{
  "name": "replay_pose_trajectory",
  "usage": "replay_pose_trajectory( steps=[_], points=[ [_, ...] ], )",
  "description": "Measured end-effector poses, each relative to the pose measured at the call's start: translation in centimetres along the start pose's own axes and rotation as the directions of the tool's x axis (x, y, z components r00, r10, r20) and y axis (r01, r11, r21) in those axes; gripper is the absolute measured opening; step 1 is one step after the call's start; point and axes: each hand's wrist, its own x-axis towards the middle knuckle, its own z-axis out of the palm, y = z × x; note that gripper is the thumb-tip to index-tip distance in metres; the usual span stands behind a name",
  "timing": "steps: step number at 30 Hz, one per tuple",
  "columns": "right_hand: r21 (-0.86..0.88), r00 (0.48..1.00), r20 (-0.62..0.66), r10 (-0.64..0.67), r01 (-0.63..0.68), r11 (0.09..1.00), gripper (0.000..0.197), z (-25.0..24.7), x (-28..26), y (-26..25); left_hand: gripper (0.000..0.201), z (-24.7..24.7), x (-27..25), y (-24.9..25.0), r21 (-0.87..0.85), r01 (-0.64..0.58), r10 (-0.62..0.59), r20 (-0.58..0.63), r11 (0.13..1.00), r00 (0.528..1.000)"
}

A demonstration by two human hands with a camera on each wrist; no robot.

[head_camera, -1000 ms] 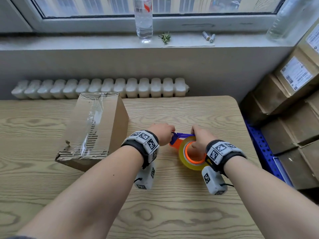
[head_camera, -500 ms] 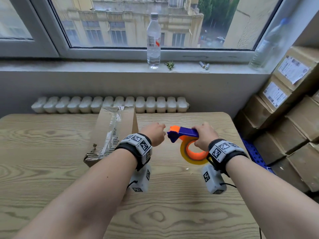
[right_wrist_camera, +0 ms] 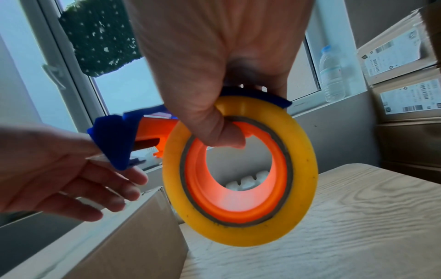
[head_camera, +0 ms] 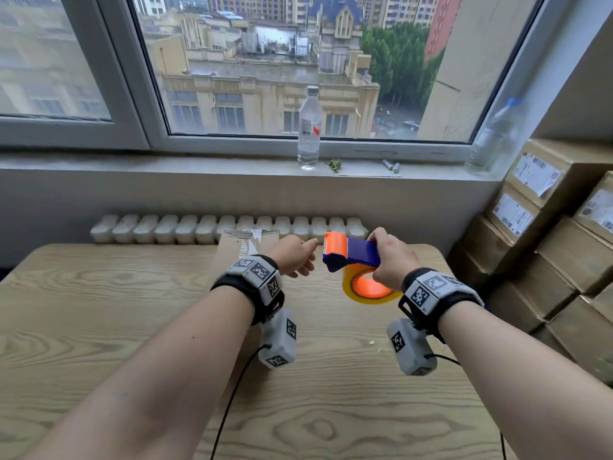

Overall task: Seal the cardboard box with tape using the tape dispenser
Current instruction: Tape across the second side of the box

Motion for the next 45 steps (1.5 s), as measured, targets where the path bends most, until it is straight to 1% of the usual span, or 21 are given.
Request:
replay_pose_trajectory(
  steps=[1, 3, 5, 7, 10, 15, 18, 20, 22, 26, 28, 31, 34, 37, 40, 42, 45],
  points=[
    [0.008, 1.000, -0.008, -0.002, 0.003, 1.000, 0.046, -0.1, -0.1, -0.2, 0.036, -0.2, -0.4, 0.3, -0.074, 0.003, -0.001, 0.020, 0.997, 1.000],
    [0.023, 1.000, -0.018, -0.009, 0.009, 1.000, 0.046, -0.4, -0.4, -0.4, 0.028, -0.5, -1.0, 0.7, -0.170, 0.003, 0.006, 0.049, 0.986, 0.999],
    [0.036, 1.000, -0.027, -0.013, 0.014, 0.999, 0.046, -0.4, -0.6, -0.6, 0.018, -0.9, -1.4, 1.0, -0.223, -0.001, 0.014, 0.060, 0.975, 0.998],
    [0.045, 0.999, -0.036, -0.018, 0.020, 0.999, 0.046, -0.4, -0.9, -0.8, 0.012, -1.1, -1.7, 1.2, -0.231, -0.010, 0.022, 0.052, 0.973, 0.998],
    [0.066, 0.999, -0.045, -0.022, 0.025, 0.998, 0.046, -0.2, -1.3, -1.1, 0.015, -1.2, -1.9, 1.3, -0.222, 0.012, -0.010, 0.006, 0.975, 1.000],
    [0.080, 0.998, -0.049, -0.042, 0.046, 0.996, 0.048, -0.3, -1.4, -1.5, 0.017, -1.7, -1.8, 1.0, -0.304, 0.049, -0.072, -0.065, 0.951, 0.995],
    [0.093, 0.997, -0.045, -0.057, 0.061, 0.994, 0.049, -0.2, -1.2, -2.1, 0.021, -2.3, -1.9, 0.7, -0.299, 0.052, -0.087, -0.105, 0.953, 0.991],
    [0.095, 0.997, -0.027, -0.077, 0.079, 0.992, 0.054, -0.3, -1.1, -2.9, 0.027, -3.0, -2.0, 0.1, -0.308, 0.048, -0.093, -0.135, 0.950, 0.986],
    [0.093, 0.993, 0.003, -0.118, 0.117, 0.989, 0.063, -0.4, -1.1, -4.0, 0.028, -4.2, -2.3, -0.7, -0.338, 0.043, -0.108, -0.173, 0.940, 0.979],
    [0.129, 0.968, 0.038, -0.248, 0.242, 0.962, 0.084, -0.4, -0.8, -7.4, 0.028, -7.0, -3.0, -3.4, -0.325, 0.053, -0.136, -0.238, 0.944, 0.962],
    [0.121, 0.948, 0.055, -0.313, 0.305, 0.945, 0.089, -0.3, -0.7, -9.2, 0.028, -8.5, -3.6, -4.9, -0.307, 0.062, -0.150, -0.271, 0.950, 0.951],
    [0.113, 0.916, 0.091, -0.391, 0.381, 0.918, 0.088, -0.2, -0.4, -11.4, 0.028, -10.3, -4.5, -6.9, -0.274, 0.074, -0.159, -0.303, 0.959, 0.940],
    [0.129, 0.891, 0.150, -0.428, 0.412, 0.902, 0.083, -0.3, -0.5, -12.9, 0.026, -11.2, -5.3, -8.9, -0.268, 0.106, -0.190, -0.310, 0.958, 0.932],
    [0.088, 0.879, 0.193, -0.437, 0.428, 0.900, 0.077, -0.1, -0.8, -13.7, 0.025, -11.4, -5.7, -10.7, -0.242, 0.150, -0.222, -0.304, 0.959, 0.926],
    [0.073, 0.862, 0.238, -0.447, 0.443, 0.893, 0.076, 0.4, -1.1, -14.5, 0.024, -11.2, -6.1, -11.7, -0.233, 0.202, -0.265, -0.283, 0.951, 0.922],
    [0.062, 0.857, 0.262, -0.444, 0.444, 0.894, 0.076, 0.5, -1.2, -14.8, 0.023, -11.2, -6.3, -12.3, -0.261, 0.226, -0.294, -0.262, 0.938, 0.919],
    [0.029, 0.855, 0.298, -0.424, 0.436, 0.900, 0.074, 0.5, -1.7, -14.3, 0.013, -11.4, -7.2, -13.5, -0.294, 0.269, -0.342, -0.235, 0.917, 0.910]
  ],
)
